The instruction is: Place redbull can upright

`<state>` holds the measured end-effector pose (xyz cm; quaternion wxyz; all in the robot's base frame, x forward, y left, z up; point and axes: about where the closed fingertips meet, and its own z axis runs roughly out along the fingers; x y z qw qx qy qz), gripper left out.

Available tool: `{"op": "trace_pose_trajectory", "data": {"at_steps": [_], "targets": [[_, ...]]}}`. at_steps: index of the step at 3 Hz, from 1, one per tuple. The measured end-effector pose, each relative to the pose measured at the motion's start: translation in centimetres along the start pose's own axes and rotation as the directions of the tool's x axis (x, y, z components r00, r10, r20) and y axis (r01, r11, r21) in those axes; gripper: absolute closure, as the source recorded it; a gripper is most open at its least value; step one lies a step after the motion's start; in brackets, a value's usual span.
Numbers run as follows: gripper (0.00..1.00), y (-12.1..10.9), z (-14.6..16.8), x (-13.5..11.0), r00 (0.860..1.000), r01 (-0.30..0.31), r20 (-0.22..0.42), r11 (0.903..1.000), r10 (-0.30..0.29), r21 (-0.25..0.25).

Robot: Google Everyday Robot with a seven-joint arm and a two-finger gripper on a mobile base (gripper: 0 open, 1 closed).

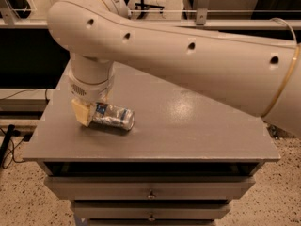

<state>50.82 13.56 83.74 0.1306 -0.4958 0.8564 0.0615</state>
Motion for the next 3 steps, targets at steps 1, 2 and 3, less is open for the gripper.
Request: {"op": "trace_pose_trajectory", "data": {"at_steps": [1, 2, 3], "targets": [[0.73, -0.4, -1.0, 1.2, 1.000, 0.006, 0.029, 0.9999, -0.005, -0.015], [0.96, -0.8, -4.0, 1.4, 0.991, 0.067, 0.116, 0.9976, -0.064, -0.017], [1.00, -2.2, -7.6, 0.3, 0.948, 0.119, 0.302, 0.9915, -0.097, -0.053]]}}
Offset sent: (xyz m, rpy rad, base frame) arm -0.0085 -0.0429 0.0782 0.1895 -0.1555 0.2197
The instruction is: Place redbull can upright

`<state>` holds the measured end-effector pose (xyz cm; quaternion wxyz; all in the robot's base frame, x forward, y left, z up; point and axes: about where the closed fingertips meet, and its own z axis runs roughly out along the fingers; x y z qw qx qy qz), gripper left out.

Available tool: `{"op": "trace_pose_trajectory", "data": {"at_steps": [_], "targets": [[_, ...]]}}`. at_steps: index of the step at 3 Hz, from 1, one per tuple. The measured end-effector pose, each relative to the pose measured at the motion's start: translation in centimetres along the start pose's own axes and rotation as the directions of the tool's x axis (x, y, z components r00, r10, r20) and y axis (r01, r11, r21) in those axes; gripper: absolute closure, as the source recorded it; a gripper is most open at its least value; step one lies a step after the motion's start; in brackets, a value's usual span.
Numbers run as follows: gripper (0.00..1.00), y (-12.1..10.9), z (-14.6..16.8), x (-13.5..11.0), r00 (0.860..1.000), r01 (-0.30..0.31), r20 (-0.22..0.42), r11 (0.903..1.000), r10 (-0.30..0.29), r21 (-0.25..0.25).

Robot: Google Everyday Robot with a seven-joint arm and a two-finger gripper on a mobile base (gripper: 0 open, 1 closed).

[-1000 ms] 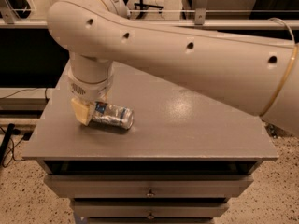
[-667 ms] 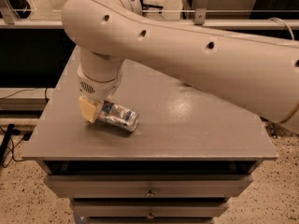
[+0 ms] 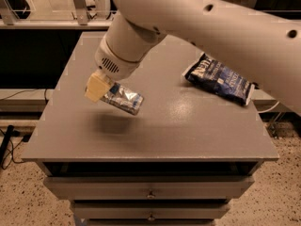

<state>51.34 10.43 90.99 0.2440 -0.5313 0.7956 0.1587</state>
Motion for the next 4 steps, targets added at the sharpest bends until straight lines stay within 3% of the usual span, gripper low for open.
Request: {"op": "trace_pose_trajectory", "data": {"at_steps": [1, 2, 3, 4], "targets": [[1.00, -2.2, -3.0, -2.4, 0.970, 0.011, 0.244, 0.9972, 0.007, -0.074], [1.00, -3.7, -5.8, -4.2, 0.843, 0.087, 0.537, 0.9794, 0.025, -0.182], [1.00, -2.4, -5.2, -5.0, 0.844, 0.139, 0.536, 0.9753, -0.026, -0.172], [1.00, -3.6, -5.4, -5.1, 0.801, 0.102, 0.599, 0.9791, 0.025, -0.176]]}}
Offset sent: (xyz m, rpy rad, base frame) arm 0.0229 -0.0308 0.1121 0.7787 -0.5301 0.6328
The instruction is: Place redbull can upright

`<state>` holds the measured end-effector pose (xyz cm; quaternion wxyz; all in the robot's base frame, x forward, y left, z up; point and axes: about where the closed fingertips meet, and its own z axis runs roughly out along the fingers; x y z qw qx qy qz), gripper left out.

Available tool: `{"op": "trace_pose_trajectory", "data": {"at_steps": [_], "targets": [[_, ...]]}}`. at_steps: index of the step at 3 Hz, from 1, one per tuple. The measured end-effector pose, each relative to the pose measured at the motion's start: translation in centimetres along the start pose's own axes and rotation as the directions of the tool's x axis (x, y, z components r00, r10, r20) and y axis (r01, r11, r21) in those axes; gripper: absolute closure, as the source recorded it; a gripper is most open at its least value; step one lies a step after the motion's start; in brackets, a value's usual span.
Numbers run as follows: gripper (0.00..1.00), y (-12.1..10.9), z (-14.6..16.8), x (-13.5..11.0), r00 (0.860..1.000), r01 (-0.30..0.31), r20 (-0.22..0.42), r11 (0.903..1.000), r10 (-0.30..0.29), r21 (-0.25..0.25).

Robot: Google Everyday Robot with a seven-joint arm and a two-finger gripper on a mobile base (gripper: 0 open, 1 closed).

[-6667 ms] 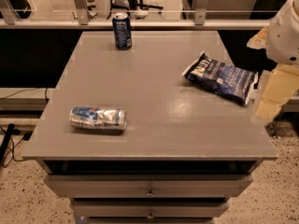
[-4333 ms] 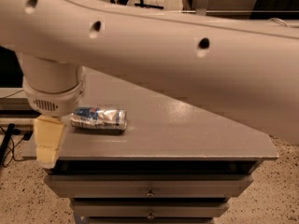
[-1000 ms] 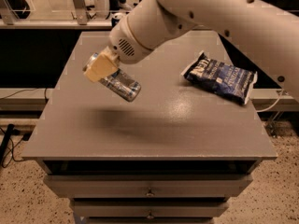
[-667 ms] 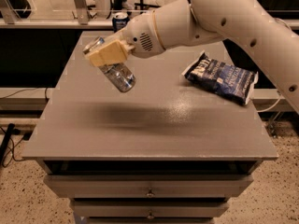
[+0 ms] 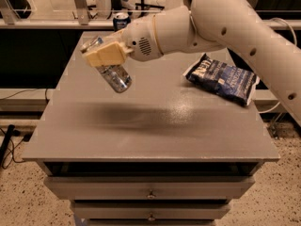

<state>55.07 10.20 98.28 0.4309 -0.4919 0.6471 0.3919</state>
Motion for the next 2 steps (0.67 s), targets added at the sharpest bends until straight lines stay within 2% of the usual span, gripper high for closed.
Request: {"op": "trace_pose_trajectory", "data": {"at_steps": [1, 2], "targets": [[1.00, 0.2, 1.7, -1.1, 0.983, 0.081, 0.168, 0.9964, -0.075, -0.024], [1.00, -0.1, 3.6, -1.3, 0.935, 0.217, 0.296, 0.9755, -0.196, -0.038]]}}
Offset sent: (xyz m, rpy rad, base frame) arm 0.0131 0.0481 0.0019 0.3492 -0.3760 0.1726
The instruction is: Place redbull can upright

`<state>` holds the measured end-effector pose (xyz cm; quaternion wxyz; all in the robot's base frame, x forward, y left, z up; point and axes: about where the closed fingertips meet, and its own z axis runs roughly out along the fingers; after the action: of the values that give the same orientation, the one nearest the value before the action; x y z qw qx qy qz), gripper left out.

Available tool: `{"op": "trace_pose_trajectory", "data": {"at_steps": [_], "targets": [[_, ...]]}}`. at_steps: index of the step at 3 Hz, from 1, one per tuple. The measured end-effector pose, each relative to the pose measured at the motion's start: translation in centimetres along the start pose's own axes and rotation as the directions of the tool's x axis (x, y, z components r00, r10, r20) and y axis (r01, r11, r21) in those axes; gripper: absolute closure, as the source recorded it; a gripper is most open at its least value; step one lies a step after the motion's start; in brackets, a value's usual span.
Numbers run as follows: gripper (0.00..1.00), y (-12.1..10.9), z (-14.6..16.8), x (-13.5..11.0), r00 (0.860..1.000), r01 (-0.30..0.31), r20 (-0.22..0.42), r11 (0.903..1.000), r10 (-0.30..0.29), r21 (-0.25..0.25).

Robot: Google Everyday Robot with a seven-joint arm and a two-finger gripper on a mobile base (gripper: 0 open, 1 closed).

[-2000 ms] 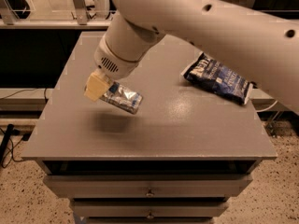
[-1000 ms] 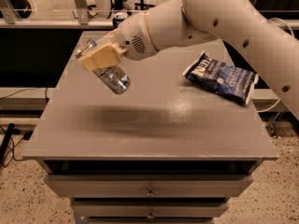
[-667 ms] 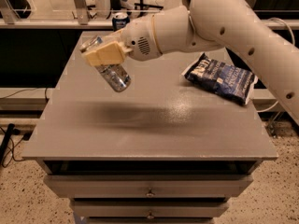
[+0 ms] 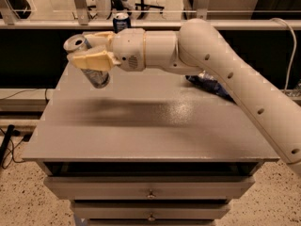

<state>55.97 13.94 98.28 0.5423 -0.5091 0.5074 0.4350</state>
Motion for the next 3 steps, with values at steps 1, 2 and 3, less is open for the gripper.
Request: {"op": "trace_pose_trajectory", "data": {"at_steps": [1, 2, 3], "targets": [[1.00, -0.2, 0.5, 0.9, 0.999, 0.031, 0.038, 0.9994, -0.030, -0.013], [1.00, -0.5, 0.1, 2.8, 0.999, -0.002, 0.052, 1.0000, 0.002, 0.004], [0.97, -0.7, -1.2, 5.1, 0.998, -0.058, 0.041, 0.9975, 0.056, 0.039]]}}
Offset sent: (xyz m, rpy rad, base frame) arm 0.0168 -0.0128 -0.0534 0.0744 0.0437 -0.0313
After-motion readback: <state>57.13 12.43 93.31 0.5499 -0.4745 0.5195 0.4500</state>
